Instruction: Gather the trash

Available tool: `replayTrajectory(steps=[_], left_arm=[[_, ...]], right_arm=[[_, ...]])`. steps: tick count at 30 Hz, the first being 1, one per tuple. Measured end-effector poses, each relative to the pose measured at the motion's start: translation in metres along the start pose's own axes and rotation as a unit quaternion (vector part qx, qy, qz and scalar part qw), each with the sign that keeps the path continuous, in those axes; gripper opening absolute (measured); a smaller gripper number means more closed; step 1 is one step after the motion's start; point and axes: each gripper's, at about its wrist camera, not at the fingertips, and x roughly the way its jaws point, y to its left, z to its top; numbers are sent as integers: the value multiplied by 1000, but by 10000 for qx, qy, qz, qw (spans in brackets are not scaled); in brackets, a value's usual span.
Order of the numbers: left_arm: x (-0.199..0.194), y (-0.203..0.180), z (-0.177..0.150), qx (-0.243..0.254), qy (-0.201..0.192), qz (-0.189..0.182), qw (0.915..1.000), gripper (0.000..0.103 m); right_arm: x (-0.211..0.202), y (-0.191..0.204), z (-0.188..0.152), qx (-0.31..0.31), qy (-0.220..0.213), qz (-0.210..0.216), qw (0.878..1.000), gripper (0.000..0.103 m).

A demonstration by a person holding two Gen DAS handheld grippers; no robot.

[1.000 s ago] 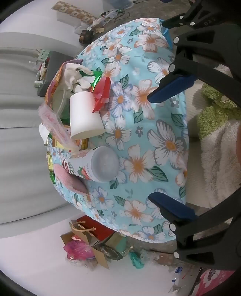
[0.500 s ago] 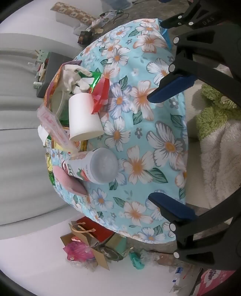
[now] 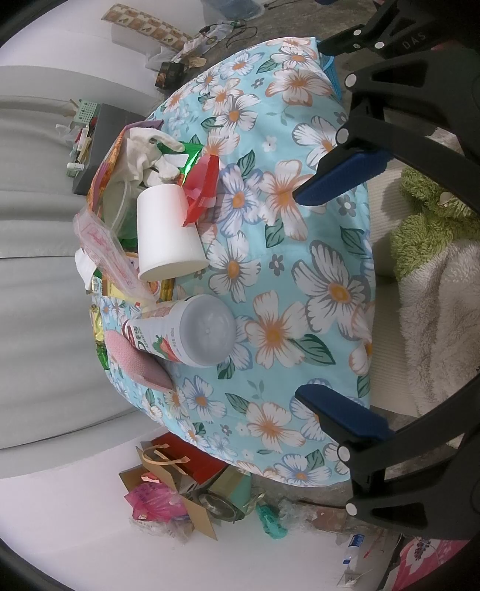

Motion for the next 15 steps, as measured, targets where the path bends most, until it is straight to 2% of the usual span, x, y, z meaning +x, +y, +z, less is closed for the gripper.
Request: replayTrajectory(steps=[15], left_arm=[[0,0,0,5,12,-5,10000,93]], right_arm=[[-1,-1,0,0,-6,5,10000,97]])
